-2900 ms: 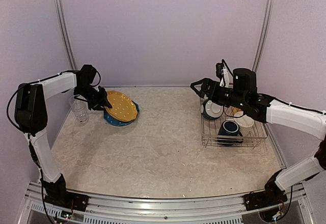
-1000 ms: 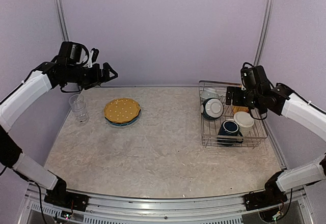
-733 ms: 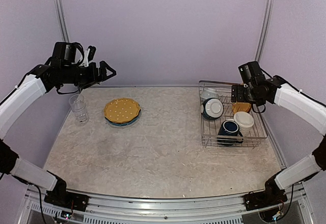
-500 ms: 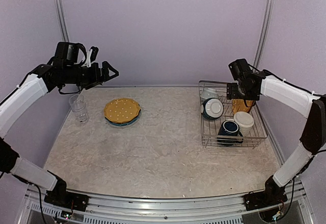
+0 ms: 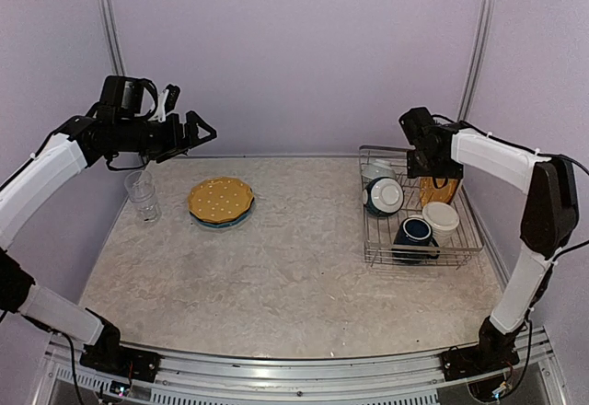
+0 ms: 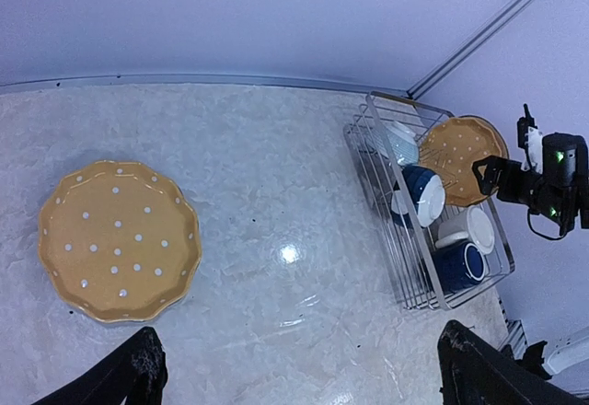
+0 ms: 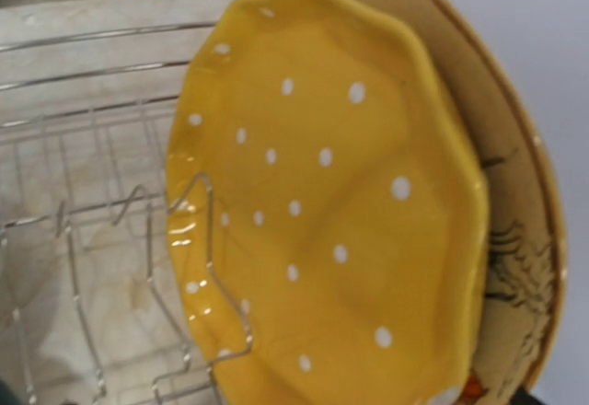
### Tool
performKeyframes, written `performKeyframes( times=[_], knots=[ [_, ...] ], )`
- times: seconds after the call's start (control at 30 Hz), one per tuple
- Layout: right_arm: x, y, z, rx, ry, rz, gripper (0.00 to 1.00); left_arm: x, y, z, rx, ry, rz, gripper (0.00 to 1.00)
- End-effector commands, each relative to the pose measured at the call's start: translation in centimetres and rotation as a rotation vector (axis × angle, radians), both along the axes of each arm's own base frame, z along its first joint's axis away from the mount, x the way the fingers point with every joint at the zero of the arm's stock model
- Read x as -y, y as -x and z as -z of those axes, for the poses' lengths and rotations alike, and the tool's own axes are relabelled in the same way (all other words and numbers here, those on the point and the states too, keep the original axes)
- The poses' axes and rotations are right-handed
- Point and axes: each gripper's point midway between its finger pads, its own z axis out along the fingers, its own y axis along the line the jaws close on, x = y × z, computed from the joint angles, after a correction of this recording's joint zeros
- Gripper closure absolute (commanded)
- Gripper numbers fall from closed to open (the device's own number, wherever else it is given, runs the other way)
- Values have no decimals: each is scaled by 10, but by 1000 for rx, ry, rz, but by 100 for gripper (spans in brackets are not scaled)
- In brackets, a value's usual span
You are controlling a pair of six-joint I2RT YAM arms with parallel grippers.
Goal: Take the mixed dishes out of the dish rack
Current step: Grab the plate from the dish rack.
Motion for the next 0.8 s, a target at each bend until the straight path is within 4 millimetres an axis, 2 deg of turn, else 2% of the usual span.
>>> performKeyframes(
  times=[0.0,0.47,0.77],
  knots=[
    [20,-3,-3,1,48,67,1,5,4,-10,5,16,20,1],
    [37,-30,10,10,22,89,1,6,-1,0,-29,5,18,1],
    [35,-41,30,-6,-15,82,1,9,-5,9,-54,5,22,1]
  ],
)
